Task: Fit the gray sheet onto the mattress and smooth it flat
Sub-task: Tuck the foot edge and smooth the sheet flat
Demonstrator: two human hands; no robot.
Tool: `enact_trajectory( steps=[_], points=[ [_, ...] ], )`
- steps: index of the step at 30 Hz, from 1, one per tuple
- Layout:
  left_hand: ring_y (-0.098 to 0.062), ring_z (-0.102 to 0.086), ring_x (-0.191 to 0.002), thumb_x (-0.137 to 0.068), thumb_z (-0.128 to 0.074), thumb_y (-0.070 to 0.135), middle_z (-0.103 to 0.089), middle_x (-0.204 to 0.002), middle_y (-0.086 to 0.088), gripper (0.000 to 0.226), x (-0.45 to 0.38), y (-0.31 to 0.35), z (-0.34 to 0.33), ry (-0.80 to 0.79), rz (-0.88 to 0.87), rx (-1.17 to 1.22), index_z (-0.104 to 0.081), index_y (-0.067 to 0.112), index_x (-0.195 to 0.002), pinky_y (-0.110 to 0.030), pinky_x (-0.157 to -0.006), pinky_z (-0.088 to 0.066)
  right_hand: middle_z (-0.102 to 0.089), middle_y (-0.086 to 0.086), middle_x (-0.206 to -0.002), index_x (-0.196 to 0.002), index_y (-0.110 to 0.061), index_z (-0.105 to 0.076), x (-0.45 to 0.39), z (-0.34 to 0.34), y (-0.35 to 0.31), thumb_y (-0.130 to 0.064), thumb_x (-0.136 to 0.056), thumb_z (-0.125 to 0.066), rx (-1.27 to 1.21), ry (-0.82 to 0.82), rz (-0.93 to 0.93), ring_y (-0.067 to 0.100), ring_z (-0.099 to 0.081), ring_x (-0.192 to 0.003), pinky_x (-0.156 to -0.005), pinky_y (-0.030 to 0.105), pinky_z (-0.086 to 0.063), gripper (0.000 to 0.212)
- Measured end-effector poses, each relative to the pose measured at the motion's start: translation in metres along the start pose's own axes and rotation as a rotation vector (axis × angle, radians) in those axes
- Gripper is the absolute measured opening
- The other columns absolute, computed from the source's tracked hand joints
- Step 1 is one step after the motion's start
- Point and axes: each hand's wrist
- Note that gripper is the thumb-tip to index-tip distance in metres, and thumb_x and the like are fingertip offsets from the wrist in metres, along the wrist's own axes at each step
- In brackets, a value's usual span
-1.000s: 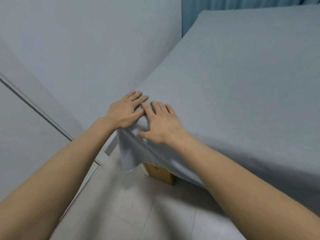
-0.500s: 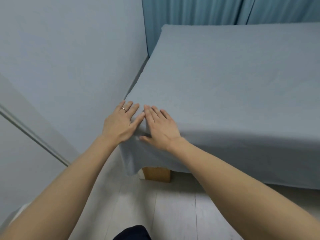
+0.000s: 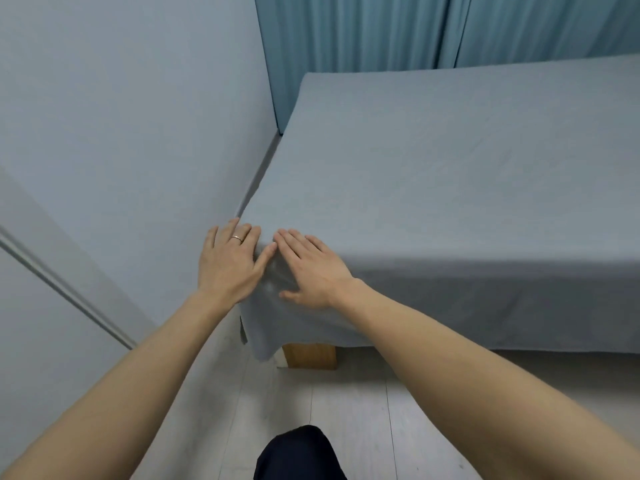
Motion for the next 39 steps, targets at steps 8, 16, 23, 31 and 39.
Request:
enact_trajectory(
  steps=[8, 16, 23, 31, 39],
  points=[
    [-0.020, -0.017, -0.150, -0.100, -0.021, 0.058, -0.026, -0.161, -0.004, 0.067, -0.055, 0.003, -0.011, -0.285, -0.127, 0.146, -0.028, 0.017, -0.153, -0.040, -0.121, -0.015, 0.001, 0.004, -0.166, -0.158, -0.015, -0.001, -0.008, 0.004, 0.021, -0.068, -0.078, -0.060, 0.016, -0.113, -0.189, 0.019, 0.003, -0.153, -0.123, 0.040, -0.002, 0.113],
    [-0.019, -0.020, -0.149, -0.099, -0.021, 0.058, -0.032, -0.158, -0.005, 0.071, -0.038, -0.004, -0.020, -0.178, -0.087, 0.164, -0.035, 0.012, -0.151, -0.037, -0.122, -0.016, 0.000, 0.008, -0.166, -0.157, -0.013, -0.001, -0.003, -0.002, 0.007, -0.073, -0.075, -0.058, 0.044, -0.050, -0.191, 0.024, 0.003, -0.152, -0.123, 0.043, -0.002, 0.117],
    [-0.019, -0.016, -0.150, -0.092, -0.007, 0.070, -0.026, -0.161, -0.003, 0.084, -0.037, -0.005, -0.013, -0.242, -0.086, 0.131, -0.028, 0.016, -0.153, -0.042, -0.122, -0.015, 0.004, 0.005, -0.166, -0.157, -0.015, 0.002, -0.003, 0.001, 0.010, -0.073, -0.076, -0.059, 0.008, -0.105, -0.172, 0.021, 0.006, -0.152, -0.123, 0.041, 0.000, 0.117],
    [-0.023, -0.034, -0.141, -0.097, -0.025, 0.059, -0.047, -0.147, -0.007, 0.064, -0.055, 0.033, 0.015, -0.138, -0.098, 0.039, -0.050, 0.016, -0.138, -0.046, -0.119, -0.015, 0.004, 0.003, -0.166, -0.158, -0.019, -0.002, 0.031, 0.024, 0.038, -0.062, -0.081, -0.060, 0.024, -0.022, -0.230, 0.021, 0.000, -0.152, -0.124, 0.039, -0.004, 0.105],
    [-0.017, -0.010, -0.151, -0.087, -0.003, 0.075, -0.013, -0.164, 0.005, 0.074, -0.071, 0.116, -0.008, -0.362, -0.342, 0.087, -0.009, 0.043, -0.154, -0.047, -0.120, -0.012, 0.001, 0.000, -0.166, -0.158, -0.017, 0.000, 0.093, 0.035, 0.102, -0.059, -0.084, -0.061, 0.077, -0.188, -0.433, 0.020, 0.000, -0.152, -0.123, 0.041, -0.004, 0.104]
  ],
)
Point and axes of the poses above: each hand's wrist, its own x-axis away from the middle knuckle, its own z-axis out of the back of the hand, y = z × x
